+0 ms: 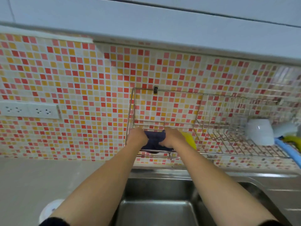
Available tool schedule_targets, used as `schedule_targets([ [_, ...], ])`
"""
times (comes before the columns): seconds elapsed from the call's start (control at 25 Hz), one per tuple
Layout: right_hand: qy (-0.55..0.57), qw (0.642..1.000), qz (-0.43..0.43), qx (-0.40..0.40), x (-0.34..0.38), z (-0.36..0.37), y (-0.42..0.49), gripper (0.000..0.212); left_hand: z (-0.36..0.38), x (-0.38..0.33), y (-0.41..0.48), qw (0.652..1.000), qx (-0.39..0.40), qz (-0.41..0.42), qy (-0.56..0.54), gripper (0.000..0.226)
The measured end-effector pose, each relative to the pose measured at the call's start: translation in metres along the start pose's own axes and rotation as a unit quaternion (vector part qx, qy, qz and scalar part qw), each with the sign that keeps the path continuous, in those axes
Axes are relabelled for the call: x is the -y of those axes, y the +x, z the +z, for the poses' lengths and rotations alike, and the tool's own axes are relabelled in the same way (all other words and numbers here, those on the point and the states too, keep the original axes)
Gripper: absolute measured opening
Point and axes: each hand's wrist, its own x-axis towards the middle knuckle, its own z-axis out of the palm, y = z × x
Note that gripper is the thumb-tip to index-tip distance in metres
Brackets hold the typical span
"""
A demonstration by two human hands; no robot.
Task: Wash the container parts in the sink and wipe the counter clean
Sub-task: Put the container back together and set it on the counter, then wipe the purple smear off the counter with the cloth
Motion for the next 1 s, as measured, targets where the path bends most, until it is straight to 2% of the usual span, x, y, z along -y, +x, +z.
schedule_targets([
  [0.08,0.093,0.995,0.039,-0.006,-0.001,0.008,0.004,0.066,-0.007,-0.005,0.0,0.984,0.03,-0.047,-0.17,0.041],
  [0.16,0.163,0.985,0.056,-0.015,-0.006,0.011,0.01,0.062,-0.016,-0.012,-0.005,0.933,0.062,-0.059,-0.349,0.04],
  [0.2,0.204,0.977,0.051,-0.023,-0.008,0.01,0.011,0.057,-0.021,-0.016,-0.009,0.913,0.07,-0.055,-0.398,0.038],
  [0.32,0.378,0.925,0.022,-0.013,-0.009,-0.005,0.003,0.054,-0.045,-0.022,-0.026,0.875,0.067,-0.009,-0.479,0.036],
  [0.44,0.469,0.876,-0.109,0.013,0.007,-0.024,-0.03,0.08,-0.089,-0.01,-0.054,0.85,0.057,0.066,-0.519,0.032],
  [0.52,0.522,0.821,-0.233,0.013,0.025,-0.038,-0.058,0.094,-0.118,0.009,-0.077,0.857,0.058,0.113,-0.499,0.028],
  [0.6,0.588,0.751,-0.295,0.061,0.052,-0.045,-0.087,0.085,-0.144,0.042,-0.101,0.873,0.074,0.146,-0.46,0.029],
  [0.64,0.599,0.737,-0.304,0.077,0.065,-0.042,-0.099,0.075,-0.155,0.062,-0.11,0.879,0.092,0.159,-0.441,0.028],
  [0.72,0.575,0.753,-0.312,0.067,0.098,-0.02,-0.121,0.054,-0.171,0.114,-0.13,0.9,0.127,0.168,-0.381,0.029],
  [0.8,0.546,0.766,-0.338,0.033,0.14,0.025,-0.145,0.039,-0.179,0.177,-0.149,0.939,0.146,0.15,-0.273,0.026],
  [0.92,0.504,0.773,-0.384,0.023,0.211,0.111,-0.185,0.036,-0.177,0.284,-0.168,0.983,0.13,0.09,-0.096,0.028],
  [1.0,0.477,0.787,-0.386,0.054,0.251,0.168,-0.208,0.032,-0.167,0.351,-0.174,0.985,0.152,0.047,-0.073,0.036],
])
